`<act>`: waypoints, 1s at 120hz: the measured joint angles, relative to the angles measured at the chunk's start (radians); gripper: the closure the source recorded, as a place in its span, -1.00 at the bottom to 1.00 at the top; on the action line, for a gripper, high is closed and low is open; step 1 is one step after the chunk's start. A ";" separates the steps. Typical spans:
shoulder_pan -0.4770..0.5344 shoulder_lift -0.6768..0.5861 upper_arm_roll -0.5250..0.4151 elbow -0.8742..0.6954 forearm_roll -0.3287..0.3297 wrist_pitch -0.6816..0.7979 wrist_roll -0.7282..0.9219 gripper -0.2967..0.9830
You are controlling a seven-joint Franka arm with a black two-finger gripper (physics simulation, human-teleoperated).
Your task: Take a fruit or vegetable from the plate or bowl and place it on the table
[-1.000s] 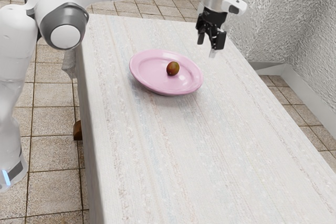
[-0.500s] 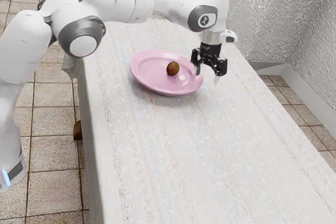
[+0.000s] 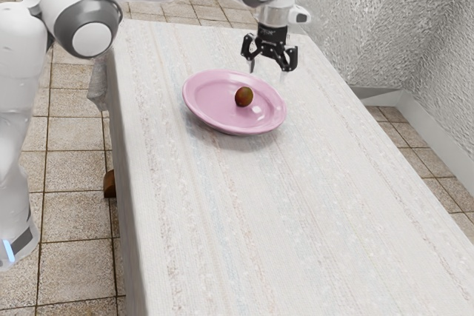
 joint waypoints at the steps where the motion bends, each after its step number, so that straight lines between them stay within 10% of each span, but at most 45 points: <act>1: 0.000 -0.005 0.000 -0.004 0.004 -0.004 -0.004 -0.54; 55: 0.000 -0.076 0.000 -0.140 0.160 -0.132 -0.173 -0.54; 120: 0.003 -0.040 0.041 -0.162 0.173 -0.043 -0.269 -0.54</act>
